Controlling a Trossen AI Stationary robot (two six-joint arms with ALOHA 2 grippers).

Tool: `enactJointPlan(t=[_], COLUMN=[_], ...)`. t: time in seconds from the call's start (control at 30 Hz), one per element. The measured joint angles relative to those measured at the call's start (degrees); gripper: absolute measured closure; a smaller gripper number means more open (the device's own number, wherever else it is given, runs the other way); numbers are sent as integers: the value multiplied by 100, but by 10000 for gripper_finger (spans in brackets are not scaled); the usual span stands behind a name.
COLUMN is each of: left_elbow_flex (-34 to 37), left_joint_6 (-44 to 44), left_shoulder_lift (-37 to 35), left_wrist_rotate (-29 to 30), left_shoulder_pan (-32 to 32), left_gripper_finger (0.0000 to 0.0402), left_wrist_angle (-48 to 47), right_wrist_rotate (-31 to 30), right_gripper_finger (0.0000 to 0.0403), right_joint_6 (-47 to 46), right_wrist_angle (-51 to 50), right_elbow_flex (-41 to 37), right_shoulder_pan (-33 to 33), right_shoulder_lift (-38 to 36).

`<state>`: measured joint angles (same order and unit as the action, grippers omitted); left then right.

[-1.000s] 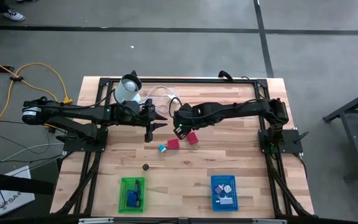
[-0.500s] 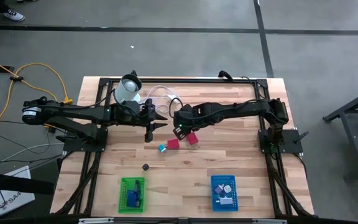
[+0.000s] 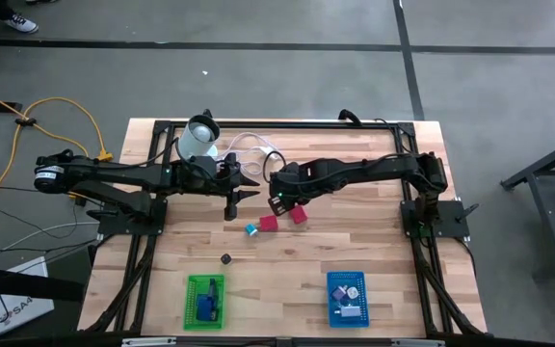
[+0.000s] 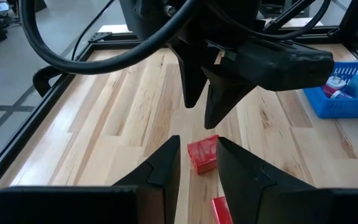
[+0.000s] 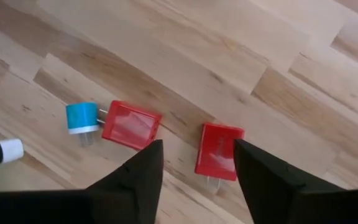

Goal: Pick & Place Office items
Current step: Put the right red charger adapter into the blue bin

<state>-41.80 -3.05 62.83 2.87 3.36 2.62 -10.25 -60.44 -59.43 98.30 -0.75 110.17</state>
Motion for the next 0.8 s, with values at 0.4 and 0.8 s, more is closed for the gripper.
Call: enactJointPlan(t=[0.4,0.8], left_elbow_flex=[0,0], left_joint_6=[0,0], left_shoulder_lift=[0,0], left_wrist_rotate=[0,0], left_shoulder_pan=[-1,1], left_gripper_finger=[304,304], left_wrist_angle=[1,1], right_wrist_rotate=[-1,-25], right_gripper_finger=[95,41], right_joint_6=[-82,-80], right_wrist_angle=[-30,-208], right_elbow_flex=[-2,-4], right_shoulder_pan=[0,0], right_shoulder_lift=[-2,-2])
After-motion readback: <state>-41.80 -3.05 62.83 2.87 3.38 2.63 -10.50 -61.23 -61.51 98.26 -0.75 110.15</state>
